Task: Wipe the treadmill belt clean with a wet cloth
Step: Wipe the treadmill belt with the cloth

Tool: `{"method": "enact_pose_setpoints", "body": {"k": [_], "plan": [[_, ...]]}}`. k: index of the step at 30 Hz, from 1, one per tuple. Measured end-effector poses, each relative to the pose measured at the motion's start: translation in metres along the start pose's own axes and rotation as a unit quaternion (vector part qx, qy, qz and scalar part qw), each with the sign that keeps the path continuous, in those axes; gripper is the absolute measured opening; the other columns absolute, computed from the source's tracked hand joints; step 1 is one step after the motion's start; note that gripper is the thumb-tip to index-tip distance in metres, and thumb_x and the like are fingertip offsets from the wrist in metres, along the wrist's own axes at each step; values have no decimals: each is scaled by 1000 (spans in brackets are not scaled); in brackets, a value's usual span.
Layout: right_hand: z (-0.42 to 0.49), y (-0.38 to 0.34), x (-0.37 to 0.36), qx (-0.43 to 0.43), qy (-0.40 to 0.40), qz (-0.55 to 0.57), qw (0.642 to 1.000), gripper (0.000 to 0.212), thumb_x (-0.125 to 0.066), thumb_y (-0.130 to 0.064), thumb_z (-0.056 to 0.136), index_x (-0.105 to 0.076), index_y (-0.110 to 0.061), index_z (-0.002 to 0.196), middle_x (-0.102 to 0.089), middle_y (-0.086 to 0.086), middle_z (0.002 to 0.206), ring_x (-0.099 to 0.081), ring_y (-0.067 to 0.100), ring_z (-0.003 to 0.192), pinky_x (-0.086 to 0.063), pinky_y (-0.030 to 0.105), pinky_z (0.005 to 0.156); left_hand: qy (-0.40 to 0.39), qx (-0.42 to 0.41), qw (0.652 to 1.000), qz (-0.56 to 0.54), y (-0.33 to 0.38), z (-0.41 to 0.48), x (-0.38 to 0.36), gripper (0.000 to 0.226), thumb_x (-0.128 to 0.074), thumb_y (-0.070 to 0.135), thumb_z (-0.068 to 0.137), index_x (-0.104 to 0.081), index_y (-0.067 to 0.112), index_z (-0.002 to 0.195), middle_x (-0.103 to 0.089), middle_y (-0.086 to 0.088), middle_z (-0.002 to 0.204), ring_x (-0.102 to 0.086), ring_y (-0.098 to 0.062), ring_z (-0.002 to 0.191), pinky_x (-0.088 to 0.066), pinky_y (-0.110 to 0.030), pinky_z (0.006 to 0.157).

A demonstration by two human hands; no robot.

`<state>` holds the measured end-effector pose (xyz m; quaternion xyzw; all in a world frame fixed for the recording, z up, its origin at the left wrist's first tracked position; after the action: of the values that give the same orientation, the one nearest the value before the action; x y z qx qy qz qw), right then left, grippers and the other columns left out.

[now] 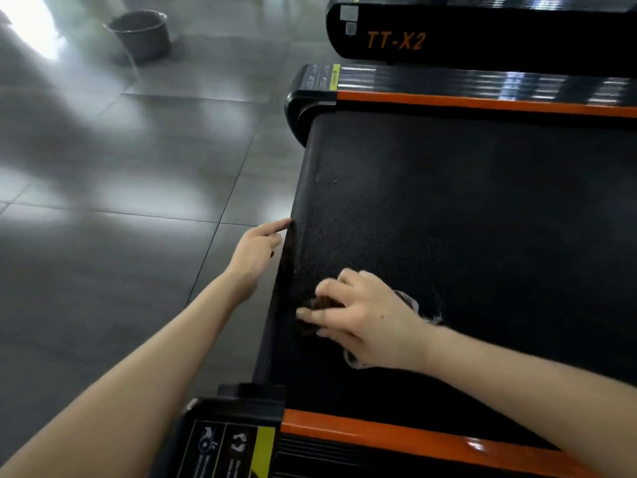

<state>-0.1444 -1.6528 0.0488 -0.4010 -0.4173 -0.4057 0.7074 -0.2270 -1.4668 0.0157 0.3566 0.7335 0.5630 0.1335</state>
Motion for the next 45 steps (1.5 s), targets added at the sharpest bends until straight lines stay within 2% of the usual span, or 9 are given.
{"method": "enact_pose_setpoints", "body": {"k": [7, 17, 24, 30, 33, 37, 41, 43, 45], "plan": [[51, 103, 3, -233, 106, -100, 961, 29, -52, -33, 84, -75, -22, 100, -61, 11, 92, -52, 35, 73, -51, 48, 57, -10, 7, 996, 87, 12, -11, -1, 49, -36, -4, 95, -51, 17, 136, -48, 5, 139, -37, -12, 132, -27, -30, 112], [-15, 18, 5, 84, -28, 20, 996, 31, -49, -37, 89, -70, -28, 110, -62, 3, 100, -51, 25, 74, -41, 33, 58, 8, 35, 987, 157, 25, -12, -3, 50, -36, -1, 92, -55, 22, 132, -55, 11, 131, -51, -16, 115, -39, -21, 77], [36, 102, 9, -245, 90, -110, 959, 28, -56, -32, 87, -73, -21, 105, -60, 13, 100, -53, 39, 82, -50, 52, 67, -10, 36, 982, 187, 32, -7, 3, 50, -31, -9, 90, -64, 16, 118, -60, 5, 121, -64, -18, 95, -40, -34, 97], [-12, -1, 9, -10, -33, 25, 999, 32, -49, -37, 89, -69, -26, 112, -60, 5, 101, -49, 27, 75, -46, 40, 61, -13, 17, 977, 211, 49, 27, 17, 34, -44, -3, 85, -70, 17, 81, -69, -1, 95, -62, -16, 80, -41, -27, 74], [-30, 4, 19, 42, -73, 9, 996, 32, -56, -33, 89, -66, -27, 119, -60, 4, 110, -52, 24, 80, -45, 37, 65, 27, -6, 984, 175, 52, 48, 11, 25, -51, 11, 90, -66, 15, 110, -63, -1, 104, -57, -20, 96, -46, -30, 80], [-17, 119, 26, -173, 71, -159, 970, 30, -54, -30, 88, -68, -24, 113, -61, 9, 101, -55, 34, 75, -49, 42, 64, 6, -20, 991, 133, 53, 76, 0, 48, -53, 26, 94, -43, 15, 140, -50, -5, 136, -48, -23, 122, -38, -40, 106], [8, 200, 36, -497, 159, -225, 823, 29, -52, -32, 95, -68, -24, 118, -54, 10, 111, -49, 34, 93, -44, 42, 78, -28, -34, 993, 107, 55, 108, -3, 53, -55, 26, 94, -37, 15, 143, -44, -8, 143, -47, -22, 125, -37, -35, 105], [36, 189, 25, -503, 151, -222, 822, 30, -52, -33, 94, -68, -21, 116, -55, 12, 109, -50, 37, 92, -46, 43, 77, -54, -35, 993, 95, 58, 121, -5, 52, -55, 23, 95, -37, 15, 143, -46, -6, 140, -47, -19, 122, -38, -33, 103], [58, 153, 10, -404, 146, -191, 883, 34, -49, -36, 90, -69, -18, 110, -57, 13, 99, -53, 38, 80, -50, 47, 67, -74, -37, 994, 73, 63, 133, -6, 51, -55, 20, 95, -38, 17, 143, -51, -1, 124, -49, -17, 112, -40, -32, 98]]}}
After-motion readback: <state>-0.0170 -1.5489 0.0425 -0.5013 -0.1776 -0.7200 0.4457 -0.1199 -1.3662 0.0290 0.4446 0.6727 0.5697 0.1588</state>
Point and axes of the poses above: each hand's wrist, its own z-axis towards the middle knuckle, its own x-axis out of the back of the hand, y = z × x, the point moved 2 cm from there along z, towards the middle knuckle
